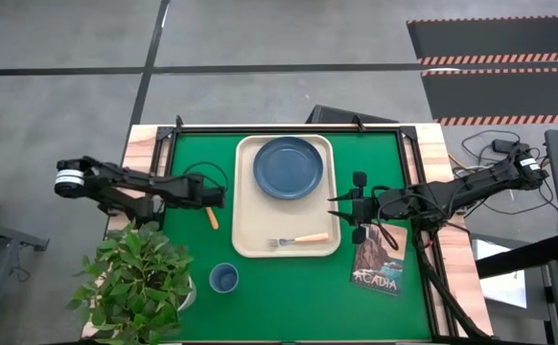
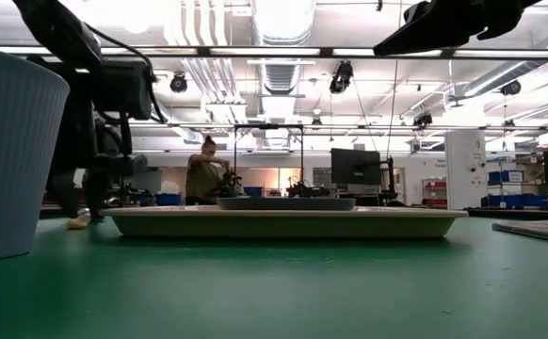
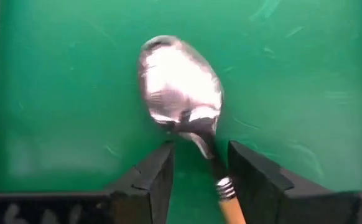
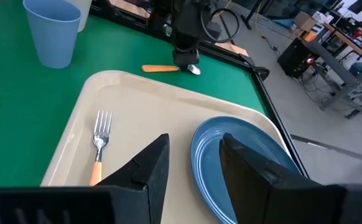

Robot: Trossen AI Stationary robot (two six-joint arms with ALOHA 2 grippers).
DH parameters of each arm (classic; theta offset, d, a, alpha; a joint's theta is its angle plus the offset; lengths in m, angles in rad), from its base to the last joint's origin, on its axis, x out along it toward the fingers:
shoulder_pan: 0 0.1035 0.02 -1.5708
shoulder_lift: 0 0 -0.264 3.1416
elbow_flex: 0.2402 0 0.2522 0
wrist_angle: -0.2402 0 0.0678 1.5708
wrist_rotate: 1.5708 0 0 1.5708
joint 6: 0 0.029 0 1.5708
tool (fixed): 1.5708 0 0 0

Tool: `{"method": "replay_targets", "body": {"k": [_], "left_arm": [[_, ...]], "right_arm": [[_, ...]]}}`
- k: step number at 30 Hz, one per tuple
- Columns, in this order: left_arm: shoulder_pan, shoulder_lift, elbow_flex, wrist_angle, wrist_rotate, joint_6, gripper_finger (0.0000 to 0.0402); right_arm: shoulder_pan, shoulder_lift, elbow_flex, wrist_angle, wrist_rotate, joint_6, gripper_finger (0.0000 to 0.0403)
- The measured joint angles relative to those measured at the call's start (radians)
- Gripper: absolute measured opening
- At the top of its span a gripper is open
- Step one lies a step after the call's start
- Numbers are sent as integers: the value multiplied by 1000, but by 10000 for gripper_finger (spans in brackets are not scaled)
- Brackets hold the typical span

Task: Pick and place plate/cup/fork/spoon on tray
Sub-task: Put the orange spoon on the white tray to the left side of the blue plate

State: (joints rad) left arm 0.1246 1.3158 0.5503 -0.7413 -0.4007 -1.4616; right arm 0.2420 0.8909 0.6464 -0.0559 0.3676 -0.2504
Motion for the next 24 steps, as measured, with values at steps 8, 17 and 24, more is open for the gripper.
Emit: {"method": "replay_targets", "body": {"k": [8,17,24], "left_arm": [[-2,79,16,14,-8,-2,31],[-2,12,38,5,-121,30,6],[-17,-111,83,218,-238,363,1]], "right_arm": [[0,0,-3,1,0,2,130],[0,0,-10,1,0,4,126],[0,0,-12,2,0,4,129]]}}
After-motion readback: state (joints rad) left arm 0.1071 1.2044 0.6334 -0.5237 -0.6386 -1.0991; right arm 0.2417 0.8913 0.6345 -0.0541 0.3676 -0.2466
